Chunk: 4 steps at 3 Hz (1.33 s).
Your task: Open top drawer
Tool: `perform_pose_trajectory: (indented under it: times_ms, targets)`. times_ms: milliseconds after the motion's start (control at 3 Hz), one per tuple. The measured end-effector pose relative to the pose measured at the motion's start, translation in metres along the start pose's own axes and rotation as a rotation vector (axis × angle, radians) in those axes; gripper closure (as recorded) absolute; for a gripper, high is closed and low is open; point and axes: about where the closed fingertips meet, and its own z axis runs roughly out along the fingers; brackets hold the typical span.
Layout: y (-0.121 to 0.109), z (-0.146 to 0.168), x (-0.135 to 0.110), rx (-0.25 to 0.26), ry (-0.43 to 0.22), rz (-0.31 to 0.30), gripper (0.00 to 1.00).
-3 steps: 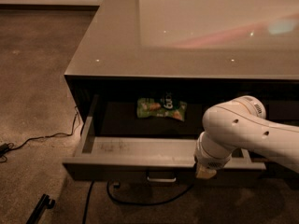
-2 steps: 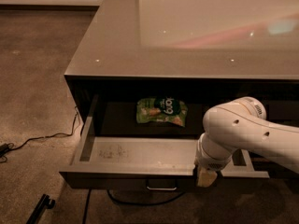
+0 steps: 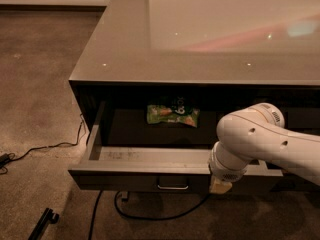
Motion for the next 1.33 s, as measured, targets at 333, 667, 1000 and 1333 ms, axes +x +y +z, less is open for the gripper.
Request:
perform_pose_trajectory:
  times_ms: [333, 667, 1000, 1333]
  targets:
    - [0.000, 0.000, 0.000, 0.000, 0.000, 0.000, 0.00]
    - [0.001, 0.000, 0.001, 0.003, -0.012, -0.001, 0.00]
    - [0.000, -0.003, 0.000, 0.014, -0.014, -0.005, 0.00]
    - [-0.007, -0.019, -0.003, 0.068, -0.015, -0.013, 0.00]
